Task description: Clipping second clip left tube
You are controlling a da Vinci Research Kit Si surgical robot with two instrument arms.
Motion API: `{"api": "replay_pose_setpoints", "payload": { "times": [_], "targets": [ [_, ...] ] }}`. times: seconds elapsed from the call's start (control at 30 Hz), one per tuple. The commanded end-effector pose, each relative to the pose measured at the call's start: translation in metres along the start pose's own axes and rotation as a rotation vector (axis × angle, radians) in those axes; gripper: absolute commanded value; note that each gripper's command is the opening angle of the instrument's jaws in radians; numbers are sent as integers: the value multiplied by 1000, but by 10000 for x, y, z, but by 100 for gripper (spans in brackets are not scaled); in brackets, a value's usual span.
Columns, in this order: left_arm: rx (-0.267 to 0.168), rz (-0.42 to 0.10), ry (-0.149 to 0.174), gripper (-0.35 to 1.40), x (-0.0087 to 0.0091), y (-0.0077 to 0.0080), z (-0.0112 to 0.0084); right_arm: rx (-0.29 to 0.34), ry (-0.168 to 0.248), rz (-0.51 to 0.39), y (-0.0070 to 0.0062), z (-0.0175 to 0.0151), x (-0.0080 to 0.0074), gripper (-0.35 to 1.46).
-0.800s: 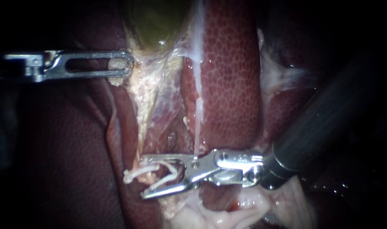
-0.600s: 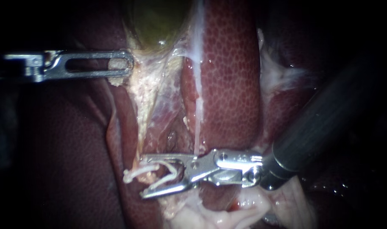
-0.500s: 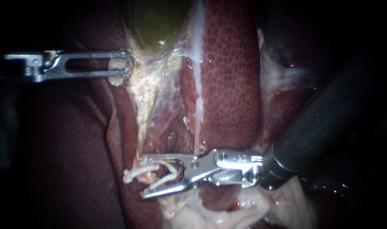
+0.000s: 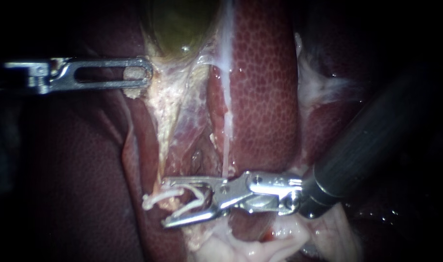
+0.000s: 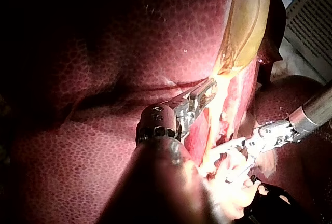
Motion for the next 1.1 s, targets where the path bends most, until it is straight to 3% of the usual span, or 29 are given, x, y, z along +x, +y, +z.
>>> {"api": "replay_pose_setpoints", "payload": {
  "times": [0.03, 0.6, 1.1],
  "targets": [
    [1, 0, 0, -35, 0, 0, 0, 0, 1, 0, 0, -1, 1, 58],
    [1, 1, 1, -35, 0, 0, -1, -15, 10, 17, 6, -35, 20, 58],
    [1, 0, 0, -35, 0, -1, -2, -26, 11, 19, 20, -36, 15, 58]
  ]
}}
